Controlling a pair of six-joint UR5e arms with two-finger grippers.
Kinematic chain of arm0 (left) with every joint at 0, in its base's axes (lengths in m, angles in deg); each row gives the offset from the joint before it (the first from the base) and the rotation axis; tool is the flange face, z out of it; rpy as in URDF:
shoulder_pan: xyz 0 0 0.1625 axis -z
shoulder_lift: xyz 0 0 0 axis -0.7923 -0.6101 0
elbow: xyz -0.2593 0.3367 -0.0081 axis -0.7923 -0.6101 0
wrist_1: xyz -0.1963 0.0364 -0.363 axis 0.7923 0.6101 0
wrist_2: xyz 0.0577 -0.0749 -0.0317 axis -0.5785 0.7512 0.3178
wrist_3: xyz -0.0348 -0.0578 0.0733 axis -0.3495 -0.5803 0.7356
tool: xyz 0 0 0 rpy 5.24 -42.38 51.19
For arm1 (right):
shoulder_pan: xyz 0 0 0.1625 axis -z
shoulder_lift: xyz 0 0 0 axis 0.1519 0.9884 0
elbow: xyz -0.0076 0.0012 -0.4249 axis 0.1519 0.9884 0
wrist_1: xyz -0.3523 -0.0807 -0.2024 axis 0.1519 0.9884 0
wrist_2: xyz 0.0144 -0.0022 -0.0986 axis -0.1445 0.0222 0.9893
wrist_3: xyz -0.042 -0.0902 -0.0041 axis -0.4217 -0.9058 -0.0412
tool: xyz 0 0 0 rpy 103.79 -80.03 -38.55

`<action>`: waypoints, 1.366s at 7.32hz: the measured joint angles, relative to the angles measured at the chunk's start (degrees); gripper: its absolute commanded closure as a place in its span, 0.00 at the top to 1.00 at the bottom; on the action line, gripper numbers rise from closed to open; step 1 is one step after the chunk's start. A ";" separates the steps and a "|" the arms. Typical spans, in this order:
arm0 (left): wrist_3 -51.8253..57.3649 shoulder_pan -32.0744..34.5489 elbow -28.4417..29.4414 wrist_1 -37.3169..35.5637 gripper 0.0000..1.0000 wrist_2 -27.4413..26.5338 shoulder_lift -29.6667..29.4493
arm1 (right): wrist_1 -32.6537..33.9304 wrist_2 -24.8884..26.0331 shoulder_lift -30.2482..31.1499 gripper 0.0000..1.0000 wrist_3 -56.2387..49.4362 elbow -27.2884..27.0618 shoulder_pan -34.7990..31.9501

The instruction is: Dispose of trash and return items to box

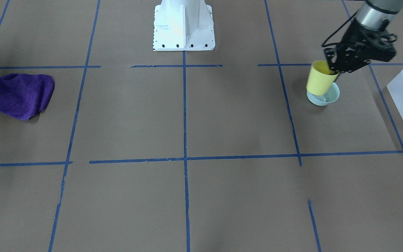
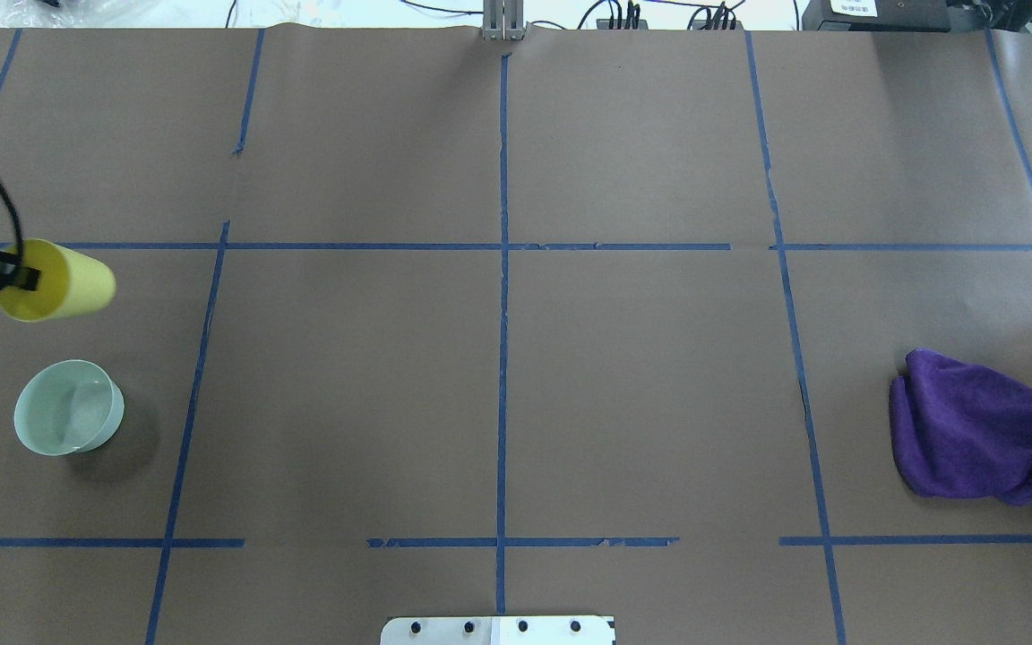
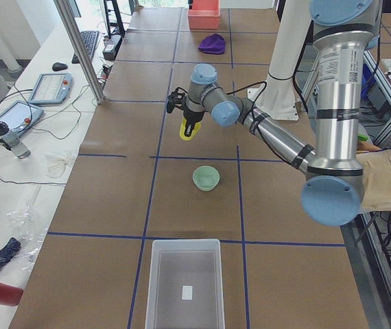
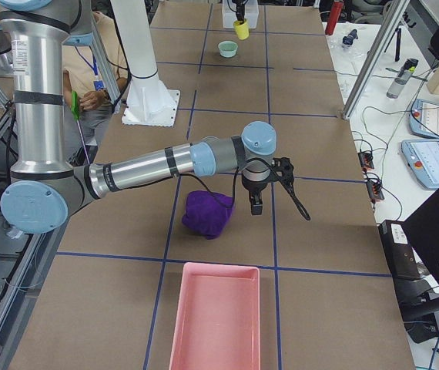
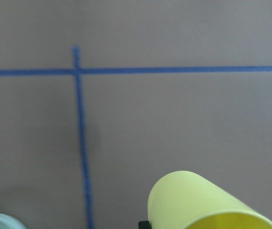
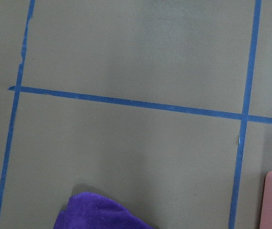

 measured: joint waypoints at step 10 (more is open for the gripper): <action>65.22 35.18 49.07 0.46 0.00 16.20 -1.02 | 0.08 -0.21 0.07 1.00 0.03 0.26 0.12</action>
